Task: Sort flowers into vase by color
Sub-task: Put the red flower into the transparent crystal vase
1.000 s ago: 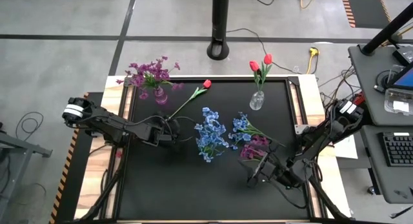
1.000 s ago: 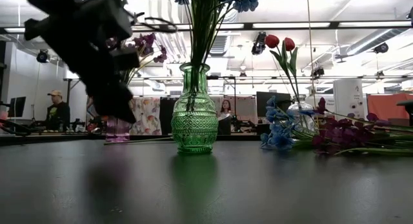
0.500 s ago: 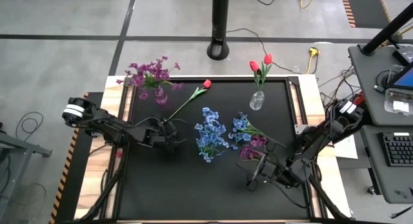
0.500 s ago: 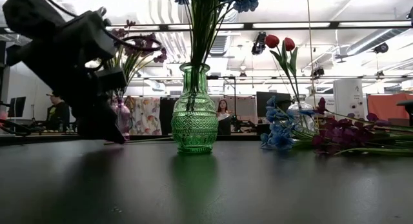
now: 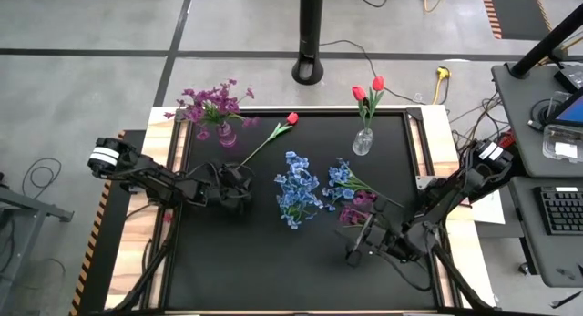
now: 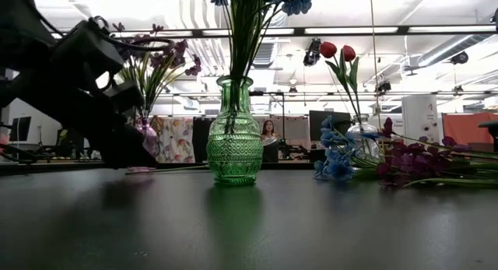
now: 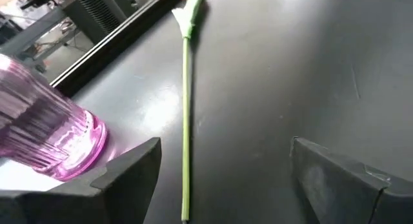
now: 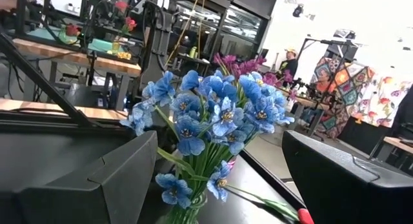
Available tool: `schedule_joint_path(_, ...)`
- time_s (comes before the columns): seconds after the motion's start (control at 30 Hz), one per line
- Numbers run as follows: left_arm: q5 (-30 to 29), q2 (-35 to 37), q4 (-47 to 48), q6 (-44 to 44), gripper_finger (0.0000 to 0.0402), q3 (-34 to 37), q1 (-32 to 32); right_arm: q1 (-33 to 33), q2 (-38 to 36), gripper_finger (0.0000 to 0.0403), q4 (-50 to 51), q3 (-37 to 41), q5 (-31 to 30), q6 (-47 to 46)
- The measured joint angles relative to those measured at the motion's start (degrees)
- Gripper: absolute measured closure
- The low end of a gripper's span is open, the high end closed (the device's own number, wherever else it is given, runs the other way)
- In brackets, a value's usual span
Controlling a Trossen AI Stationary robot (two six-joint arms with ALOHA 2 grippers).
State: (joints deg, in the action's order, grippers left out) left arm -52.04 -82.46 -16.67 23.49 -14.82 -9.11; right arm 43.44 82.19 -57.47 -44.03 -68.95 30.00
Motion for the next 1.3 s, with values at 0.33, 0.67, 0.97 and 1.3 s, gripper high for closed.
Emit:
schedule_joint_path(0.33, 0.3, 0.0, -4.4, 2.2, 0.0075, 4.3, 6.3, -1.2, 0.0, 0.0078, 0.7, 0.0, 0.2, -0.4)
schedule_joint_path(0.67, 0.7, -0.4, -4.4, 4.6, 0.0092, 5.2, 6.8, -1.9, 0.0, 0.0078, 2.4, 0.0, 0.0, -7.5)
schedule_joint_path(0.97, -0.4, -7.4, -10.4, 6.3, 0.0142, 5.1, 6.7, -1.9, 0.0, 0.0078, 3.4, 0.0, 0.0, -9.5)
schedule_joint_path(1.3, -0.1, -11.0, -13.3, 8.4, 0.0244, 5.0, 6.7, -1.9, 0.0, 0.0078, 3.6, 0.0, 0.0, -9.4)
